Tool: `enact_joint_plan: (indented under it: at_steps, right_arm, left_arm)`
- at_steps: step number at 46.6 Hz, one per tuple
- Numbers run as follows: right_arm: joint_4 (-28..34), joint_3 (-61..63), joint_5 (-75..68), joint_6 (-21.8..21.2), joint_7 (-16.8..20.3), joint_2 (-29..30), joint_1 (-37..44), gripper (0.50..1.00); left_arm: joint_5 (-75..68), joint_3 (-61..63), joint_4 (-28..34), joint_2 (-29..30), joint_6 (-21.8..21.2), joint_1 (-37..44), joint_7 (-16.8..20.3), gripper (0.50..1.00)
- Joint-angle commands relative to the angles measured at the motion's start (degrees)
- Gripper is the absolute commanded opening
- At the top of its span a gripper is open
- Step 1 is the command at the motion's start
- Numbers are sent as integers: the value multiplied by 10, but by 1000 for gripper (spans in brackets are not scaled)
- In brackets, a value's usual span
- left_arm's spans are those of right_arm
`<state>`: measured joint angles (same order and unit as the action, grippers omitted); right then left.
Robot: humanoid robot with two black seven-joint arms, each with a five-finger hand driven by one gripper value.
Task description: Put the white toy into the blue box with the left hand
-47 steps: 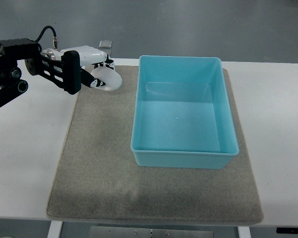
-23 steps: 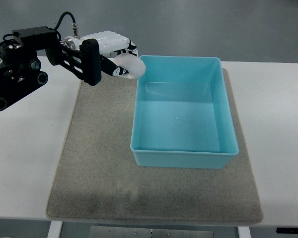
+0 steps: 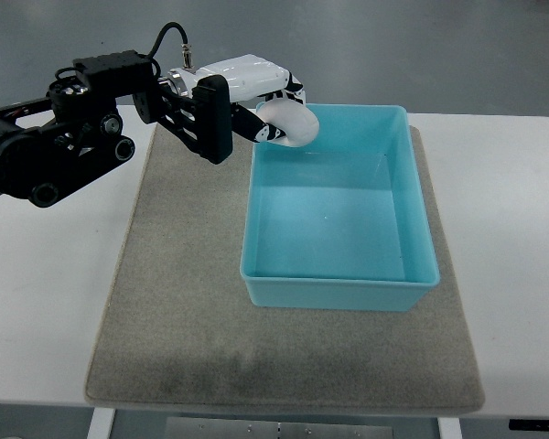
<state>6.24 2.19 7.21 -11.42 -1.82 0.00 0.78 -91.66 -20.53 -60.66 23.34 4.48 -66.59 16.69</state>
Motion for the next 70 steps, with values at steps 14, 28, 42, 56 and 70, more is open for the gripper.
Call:
enact_joint_plan:
  at_steps: [14, 28, 42, 56, 70]
  right_arm:
    - [0, 0, 0, 0, 0, 0, 0, 936]
    - [0, 0, -1, 0, 1, 0, 0, 936]
    - [0, 0, 0, -1, 1, 0, 0, 936]
    - [1, 0, 0, 0, 0, 0, 0, 936]
    - [0, 0, 0, 0, 0, 0, 0, 936]
  left_arm:
    - [2, 8, 34, -52, 0, 15, -2, 500]
    - [16, 8, 32, -56, 0, 29, -1, 801]
    - [32, 8, 32, -56, 1, 36, -1, 921]
    - [33, 2, 34, -56, -1, 33, -1, 924]
    - [78, -1, 88, -56, -37, 24, -5, 924]
